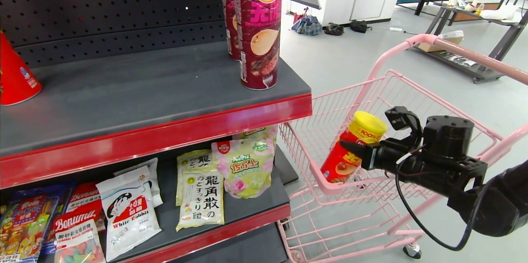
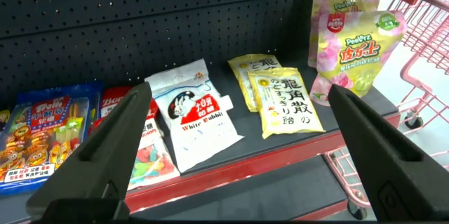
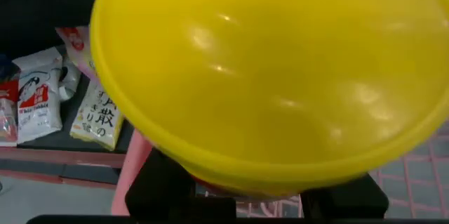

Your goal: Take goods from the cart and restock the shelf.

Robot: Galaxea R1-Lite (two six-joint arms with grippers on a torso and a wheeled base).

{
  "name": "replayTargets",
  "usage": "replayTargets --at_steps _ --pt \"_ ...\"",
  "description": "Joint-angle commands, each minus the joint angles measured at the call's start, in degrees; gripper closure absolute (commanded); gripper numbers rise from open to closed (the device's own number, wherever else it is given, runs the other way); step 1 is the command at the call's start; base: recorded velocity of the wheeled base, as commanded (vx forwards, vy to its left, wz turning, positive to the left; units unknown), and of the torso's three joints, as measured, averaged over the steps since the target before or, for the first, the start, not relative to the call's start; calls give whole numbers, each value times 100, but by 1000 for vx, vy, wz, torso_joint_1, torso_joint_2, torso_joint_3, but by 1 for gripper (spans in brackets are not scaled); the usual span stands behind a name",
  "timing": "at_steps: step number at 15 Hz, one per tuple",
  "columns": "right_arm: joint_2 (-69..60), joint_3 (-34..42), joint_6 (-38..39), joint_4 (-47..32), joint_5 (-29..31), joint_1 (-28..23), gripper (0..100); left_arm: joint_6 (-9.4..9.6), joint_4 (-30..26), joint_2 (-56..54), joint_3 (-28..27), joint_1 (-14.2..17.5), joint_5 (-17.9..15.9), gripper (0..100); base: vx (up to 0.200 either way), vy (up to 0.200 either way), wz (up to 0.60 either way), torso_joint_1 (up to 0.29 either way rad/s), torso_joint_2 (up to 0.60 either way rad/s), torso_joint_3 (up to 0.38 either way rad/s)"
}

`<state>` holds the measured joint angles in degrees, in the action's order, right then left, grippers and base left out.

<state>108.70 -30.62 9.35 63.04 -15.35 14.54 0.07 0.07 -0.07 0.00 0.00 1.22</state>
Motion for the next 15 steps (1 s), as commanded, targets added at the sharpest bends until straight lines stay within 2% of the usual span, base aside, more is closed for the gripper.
replayTargets --at_steps 1,3,4,5,6,7,9,11,13,15 --pt "-649 -831 -249 -723 5 -31 100 1 1 7 0 0 1 0 0 0 0 0 0 0" --pt "-1519 -1842 -478 -2287 14 -39 100 1 1 7 0 0 1 0 0 0 0 0 0 0" --pt "-2116 -2097 -715 -3131 41 -39 100 1 1 7 0 0 1 0 0 0 0 0 0 0" --pt "-2758 -2097 -891 -3843 172 -39 100 1 1 7 0 0 1 0 0 0 0 0 0 0" --pt "-3145 -2062 -961 -4238 410 -31 100 1 1 7 0 0 1 0 0 0 0 0 0 0" --pt "-4287 -1851 -1164 -5434 1517 13 100 1 1 7 0 0 1 0 0 0 0 0 0 0" --pt "-5729 -1192 -1137 -6506 1588 -92 100 1 1 7 0 0 1 0 0 0 0 0 0 0" --pt "-7144 -409 -1199 -7253 1579 -646 100 1 1 7 0 0 1 0 0 0 0 0 0 0" --pt "-7882 -119 -1216 -7763 1640 -971 100 1 1 7 0 0 -8 0 0 0 0 0 0 0" --pt "-8198 -102 -1207 -8158 1658 -1015 100 1 1 7 0 0 -8 0 0 0 0 0 0 0"
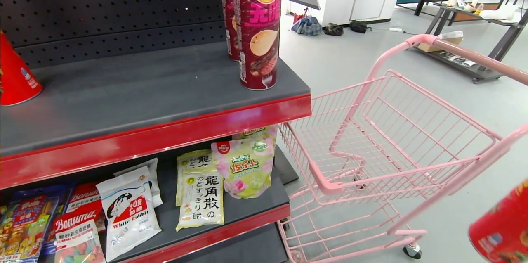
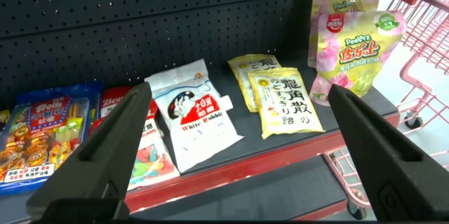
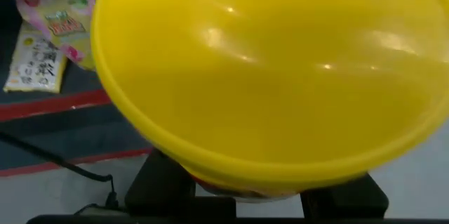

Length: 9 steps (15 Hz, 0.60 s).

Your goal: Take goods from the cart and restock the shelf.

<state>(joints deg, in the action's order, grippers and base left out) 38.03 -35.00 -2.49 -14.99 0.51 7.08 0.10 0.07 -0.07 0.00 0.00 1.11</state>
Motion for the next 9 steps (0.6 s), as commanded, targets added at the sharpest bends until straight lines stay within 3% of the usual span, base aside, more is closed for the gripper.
replayTargets --at_steps 1,4,9 --pt "-1219 345 -24 -434 72 -269 100 -1 1 7 0 0 3 0 0 0 0 0 0 0" --pt "-1211 362 -24 -425 63 -269 100 -1 1 7 0 0 3 0 0 0 0 14 -54 -45" --pt "-1052 353 -33 -373 54 -242 100 -1 1 7 0 0 3 0 0 0 0 113 -438 -316"
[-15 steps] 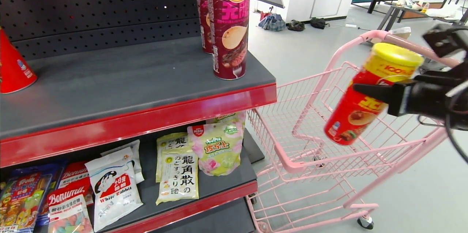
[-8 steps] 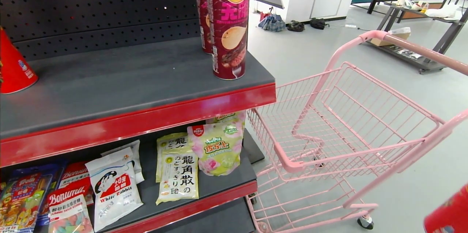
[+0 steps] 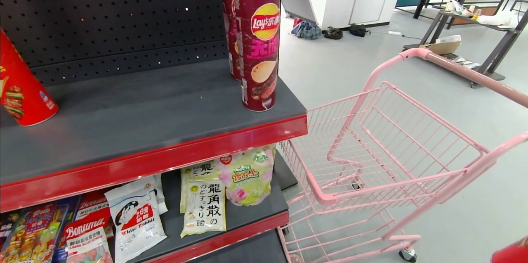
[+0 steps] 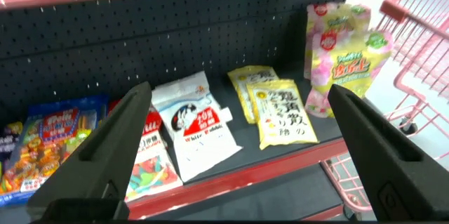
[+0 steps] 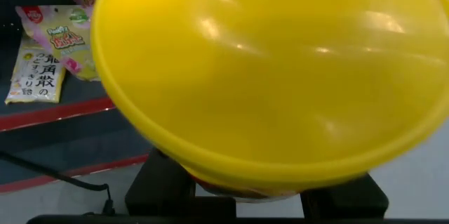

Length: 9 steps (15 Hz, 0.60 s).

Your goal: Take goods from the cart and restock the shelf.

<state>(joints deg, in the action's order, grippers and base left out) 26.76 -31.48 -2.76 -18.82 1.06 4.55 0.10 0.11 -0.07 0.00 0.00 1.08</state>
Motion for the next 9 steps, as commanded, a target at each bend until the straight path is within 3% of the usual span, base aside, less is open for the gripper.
replayTargets --at_steps 1,9 --pt "137 -25 -6 10 -1 20 100 -1 -2 7 0 0 6 0 0 0 0 154 -535 -369" --pt "462 -52 -6 142 -9 20 100 -1 -2 7 0 0 6 0 0 0 0 204 -576 -373"
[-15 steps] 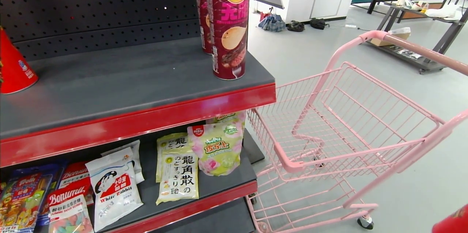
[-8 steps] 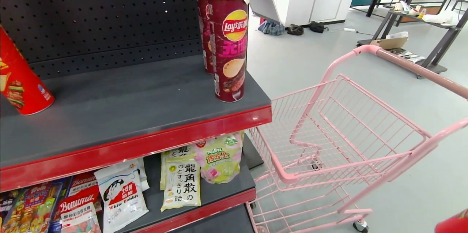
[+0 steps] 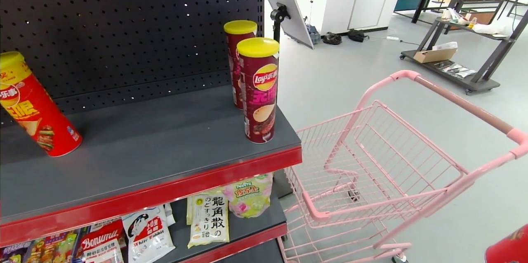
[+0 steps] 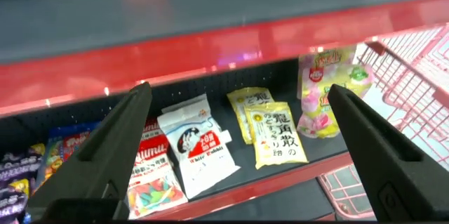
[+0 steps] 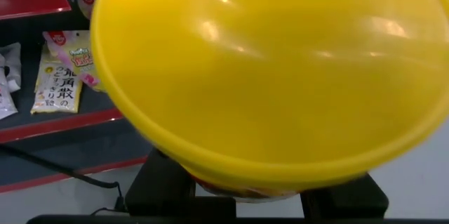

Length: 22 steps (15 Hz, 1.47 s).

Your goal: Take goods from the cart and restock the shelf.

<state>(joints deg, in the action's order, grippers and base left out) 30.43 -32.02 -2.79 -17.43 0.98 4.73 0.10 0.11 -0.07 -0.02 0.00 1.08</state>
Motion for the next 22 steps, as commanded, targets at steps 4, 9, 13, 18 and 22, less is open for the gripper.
replayTargets --at_steps 4,9,13,18,22 --pt "104 47 -46 3 -1 2 100 -1 -2 7 2 0 6 0 0 0 0 170 -430 -265" --pt "104 109 -72 3 8 -25 100 -1 -2 7 2 0 6 0 0 0 120 32 -78 -45" --pt "86 205 -72 12 -1 -16 100 -1 -2 7 2 0 6 0 0 0 600 10 -2 -6" --pt "-204 381 -37 12 -10 -7 100 -1 -2 7 2 0 -3 0 0 0 480 2 1 0" --pt "-722 803 -28 442 -45 2 100 -1 -2 7 2 0 -3 0 -100 0 0 0 1 0"
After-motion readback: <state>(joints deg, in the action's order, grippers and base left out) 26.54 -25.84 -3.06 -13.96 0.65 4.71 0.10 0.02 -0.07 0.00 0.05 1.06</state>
